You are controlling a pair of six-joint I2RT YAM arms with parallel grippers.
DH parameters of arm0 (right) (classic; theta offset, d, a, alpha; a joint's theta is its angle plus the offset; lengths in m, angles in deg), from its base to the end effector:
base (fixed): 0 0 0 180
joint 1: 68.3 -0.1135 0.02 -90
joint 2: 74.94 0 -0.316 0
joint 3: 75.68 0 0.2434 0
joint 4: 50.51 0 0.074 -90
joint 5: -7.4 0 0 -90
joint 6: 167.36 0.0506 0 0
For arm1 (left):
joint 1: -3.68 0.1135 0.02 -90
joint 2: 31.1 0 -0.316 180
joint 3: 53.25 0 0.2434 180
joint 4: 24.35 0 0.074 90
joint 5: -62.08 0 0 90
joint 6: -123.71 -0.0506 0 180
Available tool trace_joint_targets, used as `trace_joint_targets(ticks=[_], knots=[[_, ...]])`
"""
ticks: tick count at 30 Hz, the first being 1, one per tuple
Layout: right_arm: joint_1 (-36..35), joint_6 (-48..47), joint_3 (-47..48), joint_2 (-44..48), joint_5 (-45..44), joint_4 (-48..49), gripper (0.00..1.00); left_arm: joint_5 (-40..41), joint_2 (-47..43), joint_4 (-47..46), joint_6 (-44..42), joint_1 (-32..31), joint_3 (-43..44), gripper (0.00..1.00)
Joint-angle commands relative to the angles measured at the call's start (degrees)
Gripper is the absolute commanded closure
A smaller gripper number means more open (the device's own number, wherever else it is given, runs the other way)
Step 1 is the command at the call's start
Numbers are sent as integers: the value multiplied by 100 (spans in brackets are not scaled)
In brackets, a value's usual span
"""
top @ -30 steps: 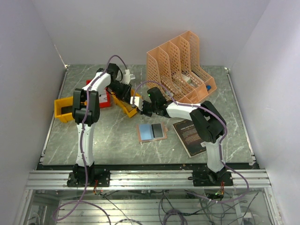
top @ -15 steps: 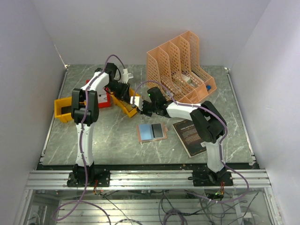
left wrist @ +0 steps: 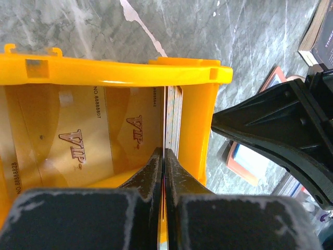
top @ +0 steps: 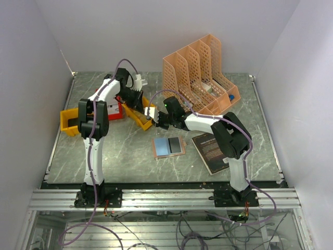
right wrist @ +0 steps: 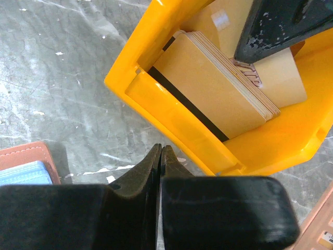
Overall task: Put the credit cards into the card holder
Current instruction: Pick up the credit card from the storage box.
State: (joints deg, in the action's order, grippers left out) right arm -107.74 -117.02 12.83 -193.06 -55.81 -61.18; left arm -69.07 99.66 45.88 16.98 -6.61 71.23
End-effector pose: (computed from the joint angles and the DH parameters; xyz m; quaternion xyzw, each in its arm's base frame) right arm 0.3496 0.3171 0.1949 -0.6371 0.6186 0.2094 0.4094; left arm 0.4805 -0.1211 0.2172 0.2573 0.8944 -0.3423 0.1294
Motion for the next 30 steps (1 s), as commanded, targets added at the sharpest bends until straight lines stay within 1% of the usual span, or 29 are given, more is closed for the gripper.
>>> trace_joint_targets(ticks=[1,6,10,13,16,19,20,22,25,28,29,30], knots=[[23,-5,29,208,90,107,100,121,-391,-121,118,35,108,93],[24,-15,64,209,137,26,100,570,-699,-423,358,35,-82,93],[25,-28,139,383,230,-131,96,1031,-1017,-723,613,35,-298,93],[22,-97,317,449,442,-518,91,1335,-1338,-930,822,35,-499,93],[37,-224,635,624,843,-1222,83,1610,-1855,-1244,1157,27,-817,93],[89,-227,772,1031,1308,-1707,75,1742,-2641,-1939,1722,28,-1456,93],[127,-229,790,1176,1531,-1887,72,1688,-2924,-2241,2110,27,-1730,93],[260,-183,807,1491,2023,-2093,64,1255,-3430,-2934,2786,26,-2327,93],[461,-113,837,1871,2638,-2586,52,702,-4102,-3840,4236,19,-3127,93],[585,-421,928,2241,3034,-3585,40,588,-4657,-4592,6003,-9,-3883,93],[617,-604,942,2355,3171,-3965,36,739,-4834,-4695,6470,-62,-4034,93],[642,-788,920,2461,3269,-4334,34,1044,-5033,-4599,6913,-135,-4118,93]])
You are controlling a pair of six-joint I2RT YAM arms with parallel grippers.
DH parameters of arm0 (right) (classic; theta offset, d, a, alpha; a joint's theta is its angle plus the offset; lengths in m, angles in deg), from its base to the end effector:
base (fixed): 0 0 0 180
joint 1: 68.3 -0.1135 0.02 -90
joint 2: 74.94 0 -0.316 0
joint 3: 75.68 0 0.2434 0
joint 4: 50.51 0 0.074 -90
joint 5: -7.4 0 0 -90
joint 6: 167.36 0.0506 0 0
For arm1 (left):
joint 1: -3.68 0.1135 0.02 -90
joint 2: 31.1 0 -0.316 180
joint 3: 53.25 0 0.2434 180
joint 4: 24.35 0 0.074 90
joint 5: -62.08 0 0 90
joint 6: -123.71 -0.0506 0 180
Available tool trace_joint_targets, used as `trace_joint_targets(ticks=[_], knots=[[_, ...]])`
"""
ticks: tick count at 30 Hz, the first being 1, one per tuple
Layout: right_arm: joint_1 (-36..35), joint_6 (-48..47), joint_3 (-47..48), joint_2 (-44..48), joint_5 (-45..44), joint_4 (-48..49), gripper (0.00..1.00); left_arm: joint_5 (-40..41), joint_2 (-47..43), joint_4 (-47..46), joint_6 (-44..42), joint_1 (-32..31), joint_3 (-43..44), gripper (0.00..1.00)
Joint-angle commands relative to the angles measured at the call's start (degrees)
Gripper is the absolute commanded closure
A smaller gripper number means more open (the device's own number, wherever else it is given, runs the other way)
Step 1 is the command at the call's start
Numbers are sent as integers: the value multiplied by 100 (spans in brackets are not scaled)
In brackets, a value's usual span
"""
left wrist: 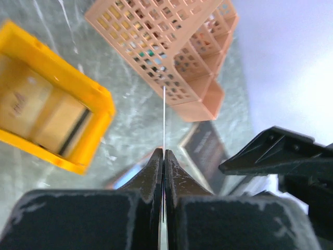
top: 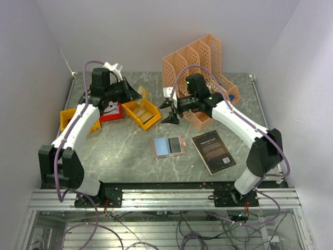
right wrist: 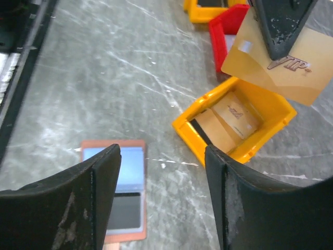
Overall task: Put the credit cards into the card holder
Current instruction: Pick up the credit card from the storage box.
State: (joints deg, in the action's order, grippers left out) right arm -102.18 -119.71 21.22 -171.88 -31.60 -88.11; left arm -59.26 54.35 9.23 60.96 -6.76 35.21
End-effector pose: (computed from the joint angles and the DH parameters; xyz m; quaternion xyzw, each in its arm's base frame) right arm 0.2980 0.2475 0.3624 -0.6494 0.5200 0.3559 0.4257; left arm 0.3285 -0.0873 0.3817 0.0102 0.8468 -0.3762 0.3759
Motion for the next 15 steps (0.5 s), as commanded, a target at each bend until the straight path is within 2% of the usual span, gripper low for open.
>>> trace_joint_targets(ticks=[1,3,6,8,11,15], knots=[[131,-661,21,450,939,-1891,31,359,-670,-743,2902,-206,-569,93],[330,-753,-198,668,1219,-2158,25,628,-954,-527,3585,-344,-686,93],[944,-537,-661,1042,1912,-1947,10,423,-1215,-958,4620,-446,-1037,93],[1280,-107,-889,1175,2121,-1477,9,435,-1379,-1225,5209,-572,-1222,93],[1611,249,-982,1208,2383,-1262,9,476,-1519,-1795,5891,-763,-1508,93],[1983,1382,-1338,1339,2757,-285,9,652,-1531,-1736,5851,-971,-1347,93]])
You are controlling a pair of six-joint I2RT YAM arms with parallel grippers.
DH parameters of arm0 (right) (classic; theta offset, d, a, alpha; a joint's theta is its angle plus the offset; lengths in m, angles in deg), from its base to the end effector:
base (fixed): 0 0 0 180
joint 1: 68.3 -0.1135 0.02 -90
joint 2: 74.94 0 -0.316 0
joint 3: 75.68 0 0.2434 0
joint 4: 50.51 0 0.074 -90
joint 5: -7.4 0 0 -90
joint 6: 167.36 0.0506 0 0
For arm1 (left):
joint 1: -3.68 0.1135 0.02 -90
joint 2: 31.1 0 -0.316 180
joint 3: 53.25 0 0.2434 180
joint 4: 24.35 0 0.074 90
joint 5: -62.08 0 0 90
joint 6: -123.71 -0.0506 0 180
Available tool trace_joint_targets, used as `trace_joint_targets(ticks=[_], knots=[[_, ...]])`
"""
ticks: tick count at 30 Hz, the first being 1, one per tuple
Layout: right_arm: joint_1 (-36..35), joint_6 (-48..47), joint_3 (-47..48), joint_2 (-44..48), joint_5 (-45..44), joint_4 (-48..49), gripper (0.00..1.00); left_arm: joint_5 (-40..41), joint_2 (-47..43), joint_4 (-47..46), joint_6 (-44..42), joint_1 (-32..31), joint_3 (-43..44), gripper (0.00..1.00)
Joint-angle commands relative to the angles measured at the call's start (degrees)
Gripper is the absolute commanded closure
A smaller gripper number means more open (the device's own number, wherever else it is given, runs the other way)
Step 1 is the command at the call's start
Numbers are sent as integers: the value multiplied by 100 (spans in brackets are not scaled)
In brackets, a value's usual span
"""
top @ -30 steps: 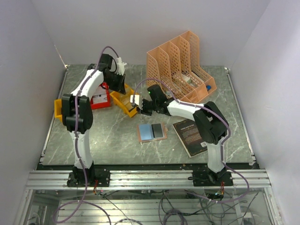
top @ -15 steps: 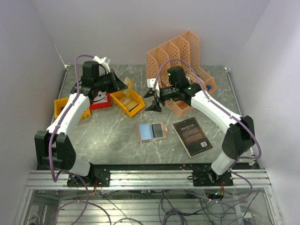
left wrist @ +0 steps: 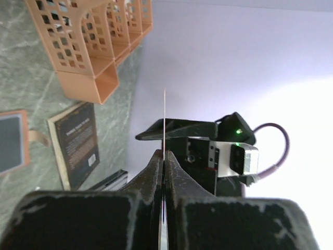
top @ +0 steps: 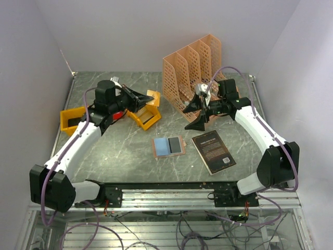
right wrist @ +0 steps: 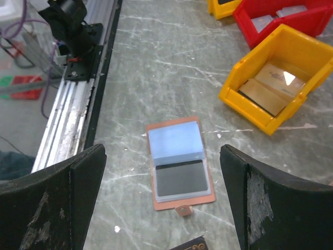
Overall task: Put the credit cards into the card holder
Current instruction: Pick up the credit card from the storage box.
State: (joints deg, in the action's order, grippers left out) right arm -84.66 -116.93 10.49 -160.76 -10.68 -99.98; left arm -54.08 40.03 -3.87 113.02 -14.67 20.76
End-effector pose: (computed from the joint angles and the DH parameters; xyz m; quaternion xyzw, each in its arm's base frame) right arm 0.2734 0.1304 0.3623 -0.5368 0.5737 0.4821 0.3876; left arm 0.2537 -0.1077 0.3886 -0.2835 0.7452 -0.5533 0.2412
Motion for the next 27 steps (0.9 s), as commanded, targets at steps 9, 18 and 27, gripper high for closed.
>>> trace_joint_targets(ticks=[9,18,27], knots=[[676,3567,-993,290,987,3223,9,-346,-17,-5515,-1497,-650,-1940,93],[792,3615,-1492,461,349,3216,6,282,184,-7417,-2714,-1659,-3070,93],[566,5612,-2483,528,232,5447,9,1371,192,-8517,-3141,-2187,-4023,93]])
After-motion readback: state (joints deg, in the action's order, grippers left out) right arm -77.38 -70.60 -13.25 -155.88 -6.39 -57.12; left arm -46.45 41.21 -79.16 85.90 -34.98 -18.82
